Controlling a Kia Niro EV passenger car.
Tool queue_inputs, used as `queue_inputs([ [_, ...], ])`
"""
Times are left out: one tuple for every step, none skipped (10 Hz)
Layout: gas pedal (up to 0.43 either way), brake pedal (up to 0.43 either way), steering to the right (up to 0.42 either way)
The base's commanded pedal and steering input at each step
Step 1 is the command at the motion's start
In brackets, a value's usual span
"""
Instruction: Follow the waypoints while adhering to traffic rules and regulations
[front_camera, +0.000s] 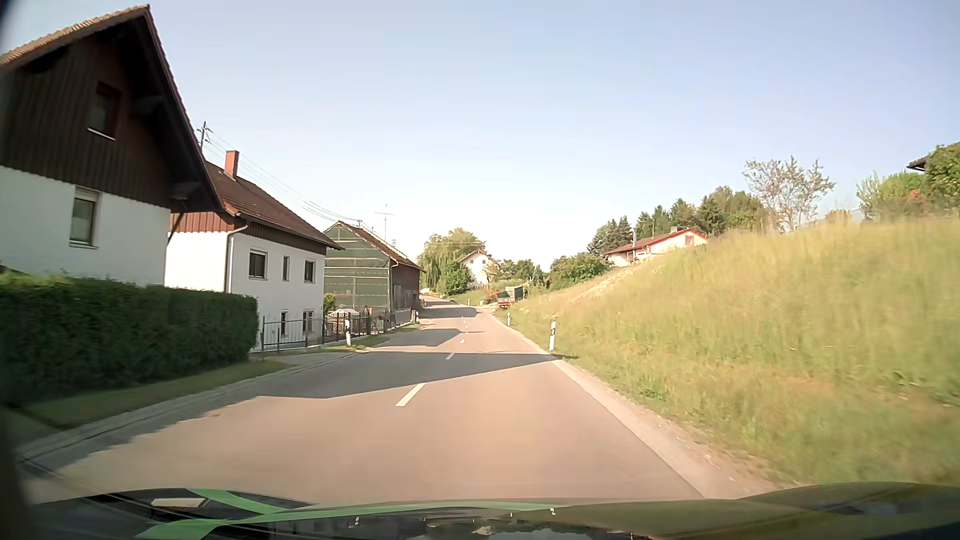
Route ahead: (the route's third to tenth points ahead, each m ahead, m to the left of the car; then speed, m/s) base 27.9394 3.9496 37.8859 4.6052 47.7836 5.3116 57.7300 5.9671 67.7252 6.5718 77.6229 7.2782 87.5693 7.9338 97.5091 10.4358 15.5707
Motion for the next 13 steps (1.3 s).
queue_inputs([
  [0.098,0.000,-0.008],
  [0.098,0.000,-0.008],
  [0.098,0.000,-0.009],
  [0.098,0.000,-0.009],
  [0.098,0.000,-0.009],
  [0.098,0.000,-0.009],
  [0.098,0.000,-0.009],
  [0.098,0.000,-0.010],
  [0.098,0.000,-0.010],
  [0.098,0.000,-0.011],
  [0.087,0.000,-0.011],
  [0.087,0.000,-0.011],
  [0.087,0.000,-0.011],
])
